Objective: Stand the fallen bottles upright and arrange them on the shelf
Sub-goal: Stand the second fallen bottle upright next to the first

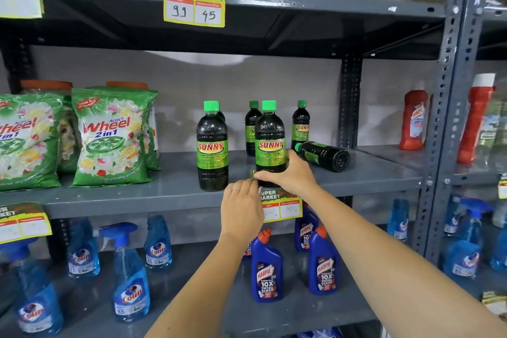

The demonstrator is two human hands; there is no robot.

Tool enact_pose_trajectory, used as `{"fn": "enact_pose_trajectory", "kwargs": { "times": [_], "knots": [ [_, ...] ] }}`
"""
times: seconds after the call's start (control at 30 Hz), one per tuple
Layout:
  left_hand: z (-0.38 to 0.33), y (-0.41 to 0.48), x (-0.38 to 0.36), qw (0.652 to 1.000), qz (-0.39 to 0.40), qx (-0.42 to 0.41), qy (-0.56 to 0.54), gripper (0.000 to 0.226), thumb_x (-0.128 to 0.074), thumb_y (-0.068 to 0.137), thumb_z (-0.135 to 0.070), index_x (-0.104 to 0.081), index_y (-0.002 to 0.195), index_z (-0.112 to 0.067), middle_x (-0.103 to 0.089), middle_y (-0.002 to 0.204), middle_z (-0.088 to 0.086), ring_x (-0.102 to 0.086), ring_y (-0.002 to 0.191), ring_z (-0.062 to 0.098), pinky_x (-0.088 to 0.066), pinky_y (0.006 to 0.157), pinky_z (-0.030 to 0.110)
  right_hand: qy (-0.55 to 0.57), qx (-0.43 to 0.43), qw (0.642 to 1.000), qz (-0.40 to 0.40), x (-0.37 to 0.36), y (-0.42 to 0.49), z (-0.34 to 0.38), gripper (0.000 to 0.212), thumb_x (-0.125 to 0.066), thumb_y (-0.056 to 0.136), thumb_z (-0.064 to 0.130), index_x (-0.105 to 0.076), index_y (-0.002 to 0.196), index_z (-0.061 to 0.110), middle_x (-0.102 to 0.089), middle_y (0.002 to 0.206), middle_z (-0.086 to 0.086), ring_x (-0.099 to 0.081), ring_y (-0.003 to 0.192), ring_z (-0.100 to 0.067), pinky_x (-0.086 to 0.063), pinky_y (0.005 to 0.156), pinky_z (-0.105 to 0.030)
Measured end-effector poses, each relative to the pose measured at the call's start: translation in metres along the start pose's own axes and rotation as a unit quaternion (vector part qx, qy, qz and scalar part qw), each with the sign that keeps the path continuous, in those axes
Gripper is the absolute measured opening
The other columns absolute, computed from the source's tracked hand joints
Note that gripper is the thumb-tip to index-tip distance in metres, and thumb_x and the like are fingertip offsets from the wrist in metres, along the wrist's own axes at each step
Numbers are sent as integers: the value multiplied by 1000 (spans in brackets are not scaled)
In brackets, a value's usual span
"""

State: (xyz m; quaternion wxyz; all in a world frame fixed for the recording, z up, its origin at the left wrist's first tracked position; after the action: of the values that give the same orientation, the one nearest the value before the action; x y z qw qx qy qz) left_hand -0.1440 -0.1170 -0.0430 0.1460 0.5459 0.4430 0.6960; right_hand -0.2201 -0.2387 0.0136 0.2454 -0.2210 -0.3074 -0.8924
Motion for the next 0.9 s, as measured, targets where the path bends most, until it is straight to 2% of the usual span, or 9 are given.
{"fn": "enact_pose_trajectory", "kwargs": {
  "times": [0.2, 0.3, 0.37, 0.43, 0.5, 0.6, 0.67, 0.77, 0.9],
  "knots": [
    [1, -1, 2, 1000, -20, -3, -4, 25, -61, 84, -18, -66, 106, -9, -71, 100, 4, -64, 94, 23, -47, 87, 36, 11, -7, 1000, 10, -2, -7, 3, 83, -82, 57, 64, -48, 121, 22, -63, 117, 4, -60, 106, -15, -47, 81, -29],
    [1, 0, 1, 999, -23, 4, -22, 24, -50, 89, -20, -67, 103, -11, -71, 99, 4, -64, 94, 22, -46, 87, 36, 63, -10, 998, 29, 4, -7, 3, 109, -76, 63, 68, -23, 148, 24, -49, 143, -1, -49, 129, -21, -42, 99, -35],
    [1, 1, 3, 998, -28, 13, -50, 25, -45, 91, -20, -68, 96, -12, -71, 94, 3, -64, 90, 22, -46, 83, 35, 138, -24, 990, 25, 12, -5, -2, 111, -63, 66, 78, -9, 153, 33, -41, 150, -3, -43, 135, -24, -37, 109, -45],
    [2, 2, 4, 997, -36, 11, -74, 23, -45, 91, -18, -68, 93, -12, -71, 92, 3, -64, 88, 23, -46, 82, 35, 192, -32, 981, -22, 23, -1, -13, 101, -56, 70, 80, -18, 151, 33, -51, 140, -3, -51, 127, -22, -41, 107, -50],
    [3, 3, 7, 993, -50, 6, -105, 21, -47, 90, -13, -67, 97, -8, -70, 95, 6, -64, 91, 25, -46, 84, 37, 225, -32, 971, -75, 40, 4, -24, 81, -56, 81, 68, -30, 146, 27, -60, 122, -2, -60, 112, -20, -49, 98, -48],
    [1, 4, 10, 980, -81, 43, -177, 31, -48, 92, -7, -56, 122, -2, -63, 121, 13, -56, 113, 28, -42, 100, 40, 298, -23, 946, -122, 75, 16, -39, 50, -59, 92, 43, -44, 133, 17, -71, 100, -15, -70, 90, -26, -57, 84, -42],
    [-11, 5, 17, 965, -115, 78, -224, 42, -45, 94, -8, -46, 135, 0, -51, 138, 14, -45, 129, 27, -35, 109, 42, 302, -13, 941, -150, 102, 31, -50, 37, -58, 93, 37, -53, 121, 13, -72, 86, -19, -71, 76, -31, -58, 73, -41],
    [-56, 9, 22, 970, -171, -14, -172, 42, -46, 88, -9, -54, 128, -1, -54, 135, 14, -46, 126, 27, -38, 105, 41, 293, 1, 943, -160, 137, 52, -69, 21, -59, 91, 35, -60, 97, 15, -69, 74, -16, -66, 62, -28, -53, 60, -35],
    [-114, 37, -2, 982, -71, -135, -111, 42, -42, 85, -19, -63, 119, -5, -62, 126, 12, -57, 116, 29, -46, 97, 39, 252, 9, 960, -125, 159, 81, -92, 23, -64, 84, 38, -61, 82, 15, -66, 70, -13, -59, 53, -20, -47, 59, -32]
  ]
}}
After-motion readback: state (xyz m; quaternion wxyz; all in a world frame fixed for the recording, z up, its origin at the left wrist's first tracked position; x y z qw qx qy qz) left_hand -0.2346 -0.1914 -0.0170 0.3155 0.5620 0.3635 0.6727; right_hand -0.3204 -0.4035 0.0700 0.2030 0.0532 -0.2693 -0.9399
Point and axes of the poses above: each hand's wrist, its own y-axis towards the middle knuckle, its own x-axis out of the back of the hand, z = x × y, the point moved 3 cm from there along y, towards the middle knuckle
